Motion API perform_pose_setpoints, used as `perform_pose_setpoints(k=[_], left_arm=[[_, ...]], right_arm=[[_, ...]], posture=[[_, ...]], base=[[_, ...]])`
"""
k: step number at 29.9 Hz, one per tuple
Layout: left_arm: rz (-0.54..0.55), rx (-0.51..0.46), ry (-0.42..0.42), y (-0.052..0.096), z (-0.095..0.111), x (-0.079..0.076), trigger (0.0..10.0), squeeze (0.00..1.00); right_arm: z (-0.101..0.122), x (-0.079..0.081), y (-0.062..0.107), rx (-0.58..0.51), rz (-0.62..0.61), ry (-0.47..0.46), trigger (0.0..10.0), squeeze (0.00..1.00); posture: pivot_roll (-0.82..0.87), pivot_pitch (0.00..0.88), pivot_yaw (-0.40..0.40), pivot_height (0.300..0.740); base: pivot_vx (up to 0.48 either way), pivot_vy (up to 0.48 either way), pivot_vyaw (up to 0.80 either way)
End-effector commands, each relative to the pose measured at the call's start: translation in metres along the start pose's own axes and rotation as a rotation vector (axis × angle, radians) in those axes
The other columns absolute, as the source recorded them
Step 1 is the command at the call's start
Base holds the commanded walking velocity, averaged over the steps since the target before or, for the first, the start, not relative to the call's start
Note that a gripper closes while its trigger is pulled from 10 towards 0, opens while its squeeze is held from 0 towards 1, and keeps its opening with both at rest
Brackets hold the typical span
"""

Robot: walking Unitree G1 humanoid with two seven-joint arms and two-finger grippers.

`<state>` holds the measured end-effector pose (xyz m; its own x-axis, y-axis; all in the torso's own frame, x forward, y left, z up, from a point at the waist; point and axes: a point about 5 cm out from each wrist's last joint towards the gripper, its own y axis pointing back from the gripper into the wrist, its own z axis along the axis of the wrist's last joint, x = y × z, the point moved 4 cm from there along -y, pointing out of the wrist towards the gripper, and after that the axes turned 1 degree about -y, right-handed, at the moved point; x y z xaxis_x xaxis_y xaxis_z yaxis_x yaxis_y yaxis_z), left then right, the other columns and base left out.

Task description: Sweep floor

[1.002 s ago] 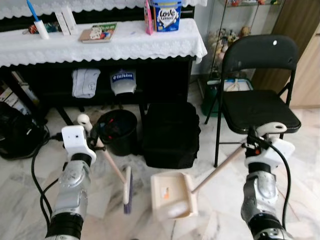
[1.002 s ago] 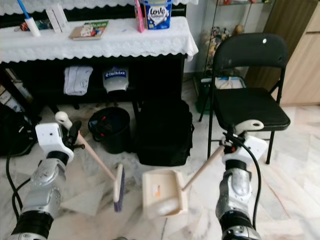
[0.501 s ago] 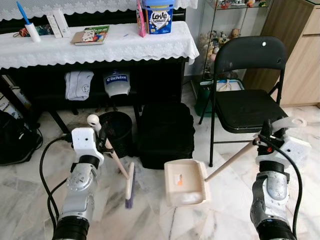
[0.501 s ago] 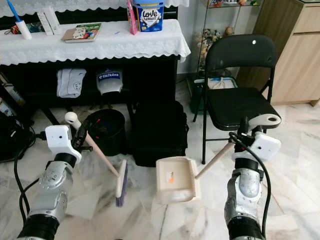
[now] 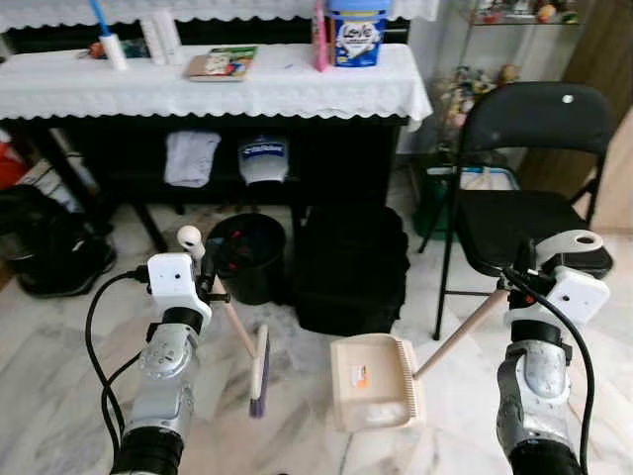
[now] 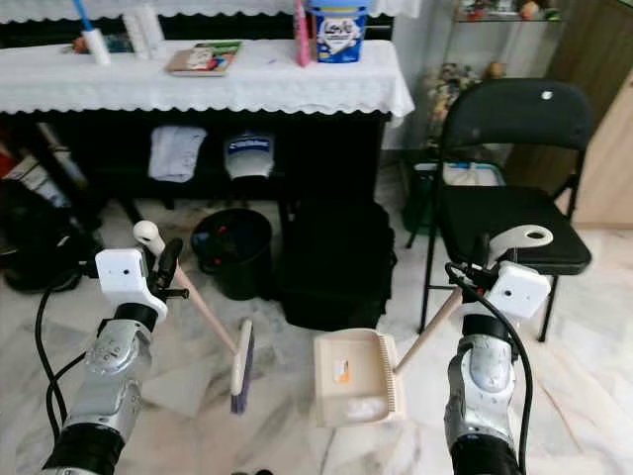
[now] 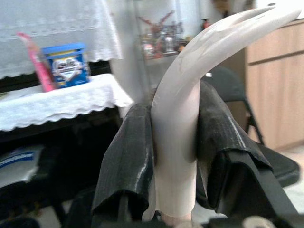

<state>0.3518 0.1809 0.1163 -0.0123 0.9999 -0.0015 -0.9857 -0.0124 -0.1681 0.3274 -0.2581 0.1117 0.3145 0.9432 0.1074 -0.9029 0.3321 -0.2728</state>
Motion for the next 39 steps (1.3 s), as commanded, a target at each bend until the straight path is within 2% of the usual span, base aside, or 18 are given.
perform_pose_setpoints(k=[1,9,22,39], left_arm=[[0.010,-0.057,-0.030,-0.003,0.013,0.003,10.0,0.00],[-0.003,-0.055,-0.039,0.001,0.010,-0.003,10.0,0.00],[0.008,-0.047,-0.051,0.006,0.006,0.002,10.0,0.00],[0.009,-0.031,-0.076,0.010,0.001,0.007,10.0,0.00]], right_arm=[[0.015,0.007,-0.006,-0.059,0.013,-0.014,10.0,0.00],[0.017,0.012,-0.006,-0.059,0.038,0.010,10.0,0.00],[0.016,0.021,-0.005,-0.056,0.072,0.021,10.0,0.00],[0.019,0.019,-0.004,-0.053,0.085,0.044,10.0,0.00]], posture=[[-0.08,0.000,0.061,0.740],[-0.09,0.000,0.057,0.740],[-0.08,0.000,0.054,0.740],[-0.09,0.000,0.053,0.740]], base=[[0.000,0.000,0.80],[0.000,0.000,0.80],[0.000,0.000,0.80],[0.000,0.000,0.80]])
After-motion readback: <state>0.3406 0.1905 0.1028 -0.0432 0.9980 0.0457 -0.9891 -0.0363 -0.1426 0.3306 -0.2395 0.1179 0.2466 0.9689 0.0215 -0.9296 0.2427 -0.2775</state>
